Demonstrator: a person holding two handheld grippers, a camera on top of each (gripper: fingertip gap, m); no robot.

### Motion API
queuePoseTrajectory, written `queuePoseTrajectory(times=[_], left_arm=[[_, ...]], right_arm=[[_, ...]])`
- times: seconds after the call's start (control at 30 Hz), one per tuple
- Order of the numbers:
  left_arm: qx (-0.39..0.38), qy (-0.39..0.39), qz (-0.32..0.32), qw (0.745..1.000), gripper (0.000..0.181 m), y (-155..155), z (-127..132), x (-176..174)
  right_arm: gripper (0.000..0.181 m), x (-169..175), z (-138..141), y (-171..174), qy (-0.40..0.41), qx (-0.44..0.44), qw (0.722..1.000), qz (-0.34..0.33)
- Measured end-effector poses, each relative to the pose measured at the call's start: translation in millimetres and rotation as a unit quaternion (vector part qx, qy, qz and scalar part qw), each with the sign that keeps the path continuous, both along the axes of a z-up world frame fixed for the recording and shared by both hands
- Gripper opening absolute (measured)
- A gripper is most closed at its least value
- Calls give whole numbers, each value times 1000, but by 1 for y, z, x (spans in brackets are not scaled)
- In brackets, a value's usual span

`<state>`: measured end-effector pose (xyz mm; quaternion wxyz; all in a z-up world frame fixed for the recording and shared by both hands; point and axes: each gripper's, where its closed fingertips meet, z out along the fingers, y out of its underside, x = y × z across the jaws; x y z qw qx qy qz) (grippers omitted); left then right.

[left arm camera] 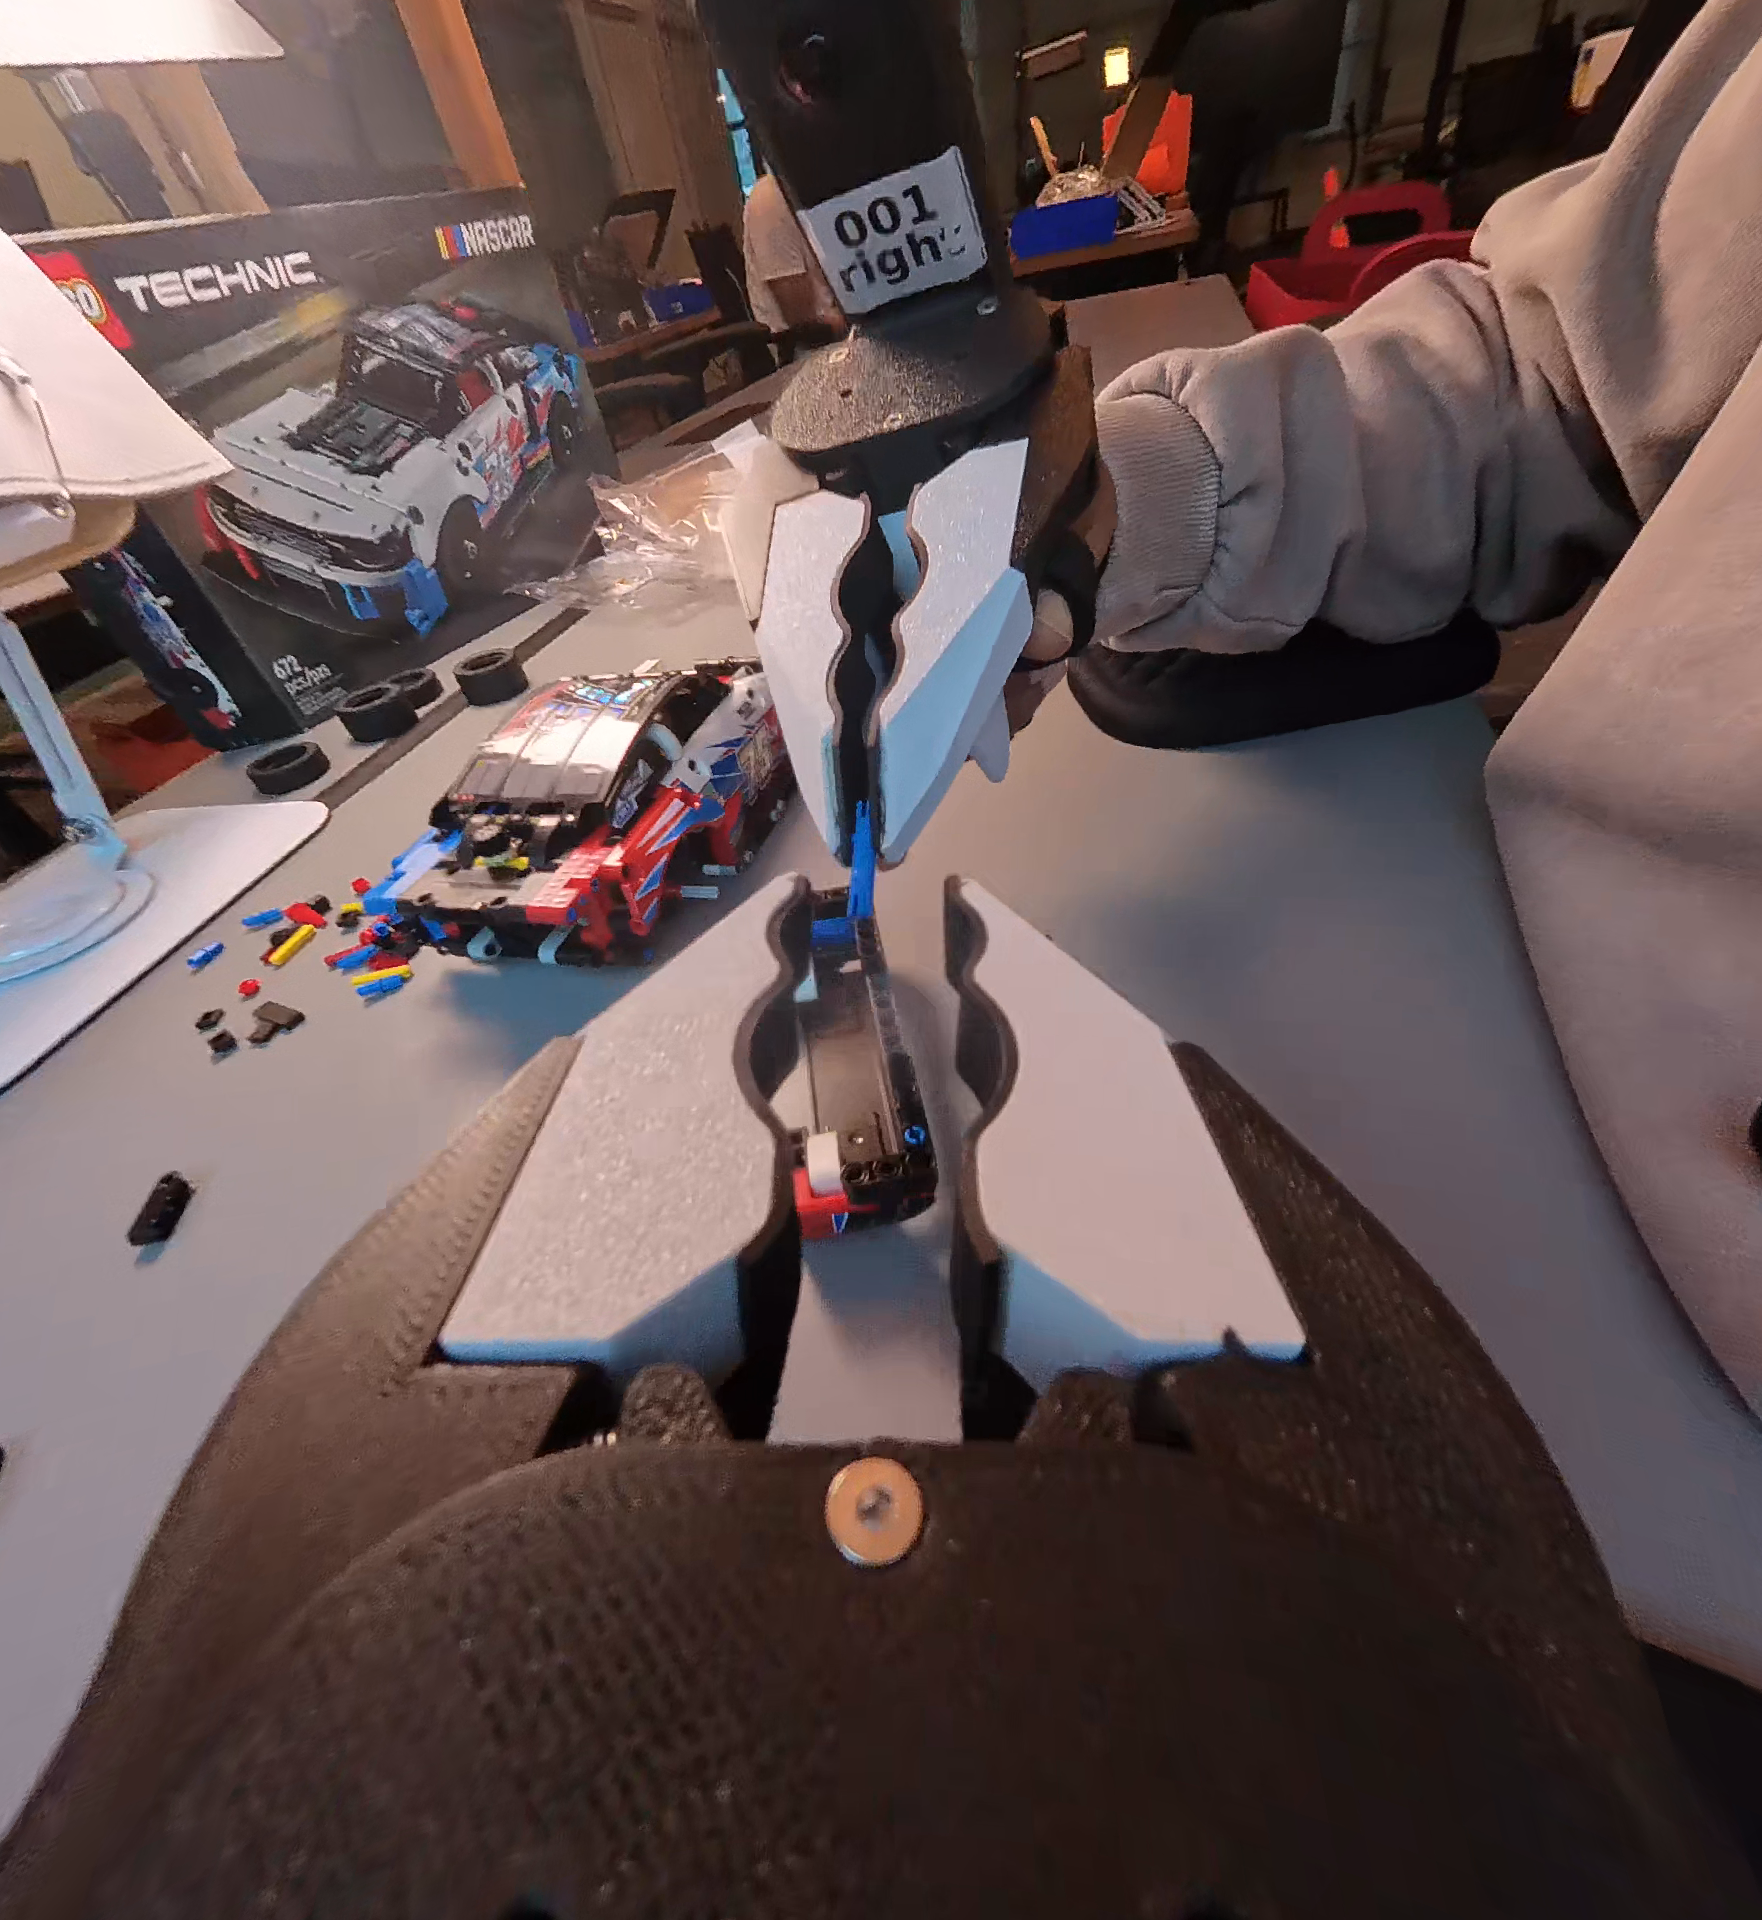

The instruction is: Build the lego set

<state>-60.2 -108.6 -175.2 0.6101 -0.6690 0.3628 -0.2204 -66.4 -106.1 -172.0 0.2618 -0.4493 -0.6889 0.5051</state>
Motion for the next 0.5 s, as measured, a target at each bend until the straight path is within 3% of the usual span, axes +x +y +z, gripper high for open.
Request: queuePoseTrajectory(times=[0.1,0.27,0.4,0.5], left_arm=[[-49,23,-6,999,44,0,-18,-6],[-100,131,-20,986,54,-4,-62,-7],[-107,195,-23,975,54,-3,-86,-5],[-89,204,-8,975,39,4,-84,-5]], right_arm=[[2,4,-4,12,-20,10,999,-24],[2,16,-11,24,-31,6,998,-48],[1,26,-19,25,-34,8,998,-53],[2,29,-22,26,-32,6,998,-59]])
